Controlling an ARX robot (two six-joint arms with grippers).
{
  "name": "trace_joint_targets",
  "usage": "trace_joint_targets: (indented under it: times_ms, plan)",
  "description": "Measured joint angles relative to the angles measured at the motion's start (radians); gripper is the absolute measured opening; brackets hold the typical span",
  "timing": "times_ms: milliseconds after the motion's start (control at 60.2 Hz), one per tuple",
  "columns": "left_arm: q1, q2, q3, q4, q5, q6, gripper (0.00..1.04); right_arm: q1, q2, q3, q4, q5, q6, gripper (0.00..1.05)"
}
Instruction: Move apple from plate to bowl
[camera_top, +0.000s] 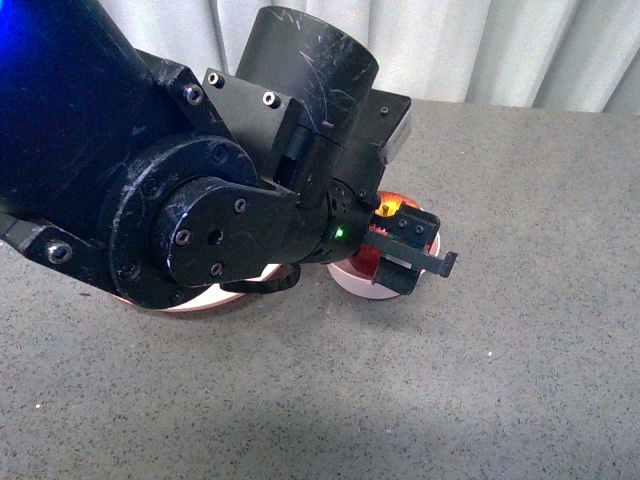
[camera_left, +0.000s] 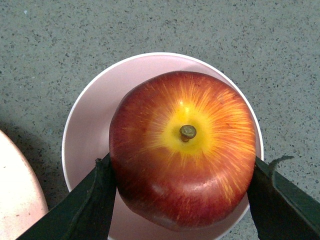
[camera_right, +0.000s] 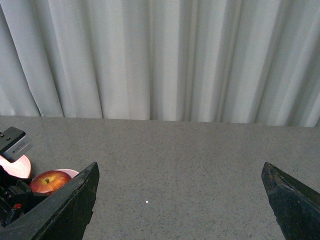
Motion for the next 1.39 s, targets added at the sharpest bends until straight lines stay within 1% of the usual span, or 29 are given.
trace_joint_targets:
  times_ms: [116, 199, 232, 249, 266, 282, 349, 432, 714, 913, 1030, 1096, 1129, 1146, 1179, 1196, 1229, 1245, 1262, 1295, 1312, 1345, 1395]
  plan:
    - [-0.001, 0.012, 0.005, -0.002, -0.004, 0.0, 0.65, 0.0, 0.0, 0.0, 0.0, 0.0, 0.0, 0.95]
    - [-0.001, 0.013, 0.005, -0.002, -0.003, -0.005, 0.8, 0.0, 0.0, 0.0, 0.0, 0.0, 0.0, 0.95]
    - [-0.001, 0.013, 0.005, 0.0, -0.004, -0.006, 0.83, 0.0, 0.0, 0.0, 0.0, 0.0, 0.0, 0.95]
    - [-0.001, 0.012, 0.005, 0.005, -0.003, -0.006, 0.88, 0.0, 0.0, 0.0, 0.0, 0.0, 0.0, 0.95]
    - [-0.001, 0.012, 0.005, 0.005, -0.003, -0.006, 0.88, 0.0, 0.0, 0.0, 0.0, 0.0, 0.0, 0.95]
    - [-0.001, 0.011, 0.005, 0.01, -0.003, -0.007, 0.92, 0.0, 0.0, 0.0, 0.0, 0.0, 0.0, 0.95]
    - [-0.001, 0.006, 0.002, 0.021, -0.003, -0.006, 1.0, 0.0, 0.0, 0.0, 0.0, 0.0, 0.0, 0.95]
    - [-0.001, -0.012, -0.014, 0.043, -0.005, -0.008, 0.97, 0.0, 0.0, 0.0, 0.0, 0.0, 0.0, 0.95]
    - [0.023, -0.146, -0.145, 0.158, -0.055, -0.028, 0.98, 0.0, 0.0, 0.0, 0.0, 0.0, 0.0, 0.95]
    - [0.103, -0.329, -0.321, 0.245, -0.148, -0.077, 0.98, 0.0, 0.0, 0.0, 0.0, 0.0, 0.0, 0.95]
    - [0.134, -0.418, -0.407, 0.312, -0.249, -0.07, 0.98, 0.0, 0.0, 0.0, 0.0, 0.0, 0.0, 0.95]
    - [0.138, -0.435, -0.413, 0.317, -0.256, -0.067, 0.98, 0.0, 0.0, 0.0, 0.0, 0.0, 0.0, 0.95]
    - [0.137, -0.429, -0.423, 0.358, -0.291, -0.048, 0.96, 0.0, 0.0, 0.0, 0.0, 0.0, 0.0, 0.95]
    - [0.137, -0.419, -0.439, 0.429, -0.338, -0.04, 0.92, 0.0, 0.0, 0.0, 0.0, 0.0, 0.0, 0.95]
    - [0.138, -0.412, -0.46, 0.504, -0.38, -0.03, 0.89, 0.0, 0.0, 0.0, 0.0, 0.0, 0.0, 0.95]
    - [0.14, -0.408, -0.485, 0.573, -0.409, -0.023, 0.85, 0.0, 0.0, 0.0, 0.0, 0.0, 0.0, 0.95]
    - [0.149, -0.409, -0.526, 0.658, -0.424, -0.014, 0.8, 0.0, 0.0, 0.0, 0.0, -0.001, 0.0, 0.95]
    - [0.153, -0.41, -0.54, 0.683, -0.424, -0.013, 0.78, 0.0, 0.0, 0.0, 0.0, 0.0, 0.0, 0.95]
    - [0.17, -0.425, -0.578, 0.742, -0.423, -0.006, 0.73, 0.0, 0.0, 0.0, 0.0, 0.0, 0.0, 0.95]
    - [0.195, -0.459, -0.623, 0.782, -0.414, -0.002, 0.65, 0.0, 0.0, 0.0, 0.0, 0.003, 0.0, 0.95]
    - [0.214, -0.491, -0.651, 0.79, -0.403, 0.0, 0.6, 0.0, 0.0, 0.0, 0.0, 0.003, 0.0, 0.95]
    - [0.229, -0.525, -0.678, 0.79, -0.39, 0.001, 0.55, 0.0, 0.0, 0.0, 0.0, 0.003, 0.0, 0.95]
    - [0.259, -0.588, -0.729, 0.788, -0.359, 0.004, 0.44, 0.0, 0.0, 0.0, 0.0, 0.002, 0.0, 0.95]
